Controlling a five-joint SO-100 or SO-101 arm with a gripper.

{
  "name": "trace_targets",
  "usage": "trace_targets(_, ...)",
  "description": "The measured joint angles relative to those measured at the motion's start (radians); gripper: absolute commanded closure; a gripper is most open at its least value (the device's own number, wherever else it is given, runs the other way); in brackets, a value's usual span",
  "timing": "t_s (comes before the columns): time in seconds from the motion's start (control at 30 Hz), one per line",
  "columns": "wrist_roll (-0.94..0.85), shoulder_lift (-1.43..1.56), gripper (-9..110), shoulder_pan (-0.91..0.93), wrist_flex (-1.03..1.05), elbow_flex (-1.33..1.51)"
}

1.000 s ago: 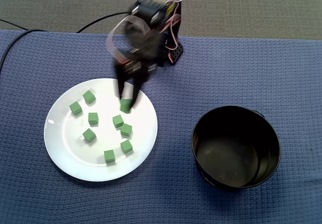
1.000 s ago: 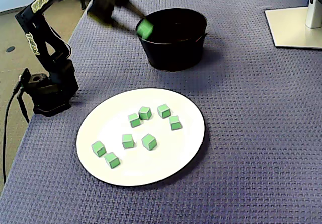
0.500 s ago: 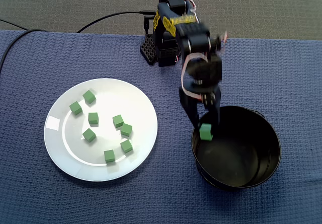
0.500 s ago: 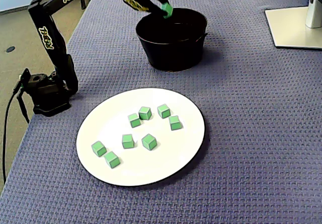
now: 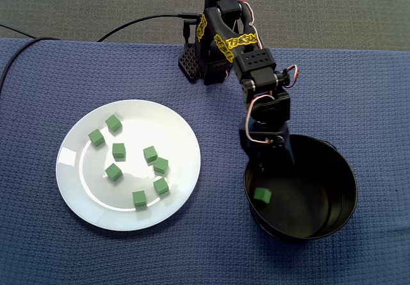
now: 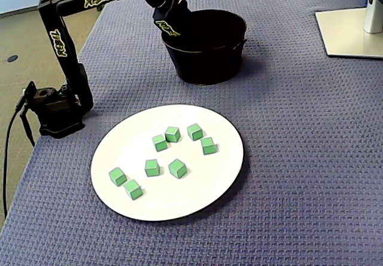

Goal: Pick up the items on the white plate and put them in the black container.

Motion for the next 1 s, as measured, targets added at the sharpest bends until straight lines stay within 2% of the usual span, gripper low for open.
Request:
trace_targets(0.17, -0.066, 0.078, 78, 0.144, 0.129, -0.094)
trace_targets(0.33, -0.169, 0.173, 80, 0.466, 0.227, -0.156)
trace_targets(0.53, -0.06, 0.166, 83, 0.856, 0.207, -0.015)
trace_targets(0.77, 0.245, 0.109, 82, 0.916, 0.224, 0.147)
trace_targets(1.0, 0.311, 0.057, 83, 0.905, 0.172, 0.265)
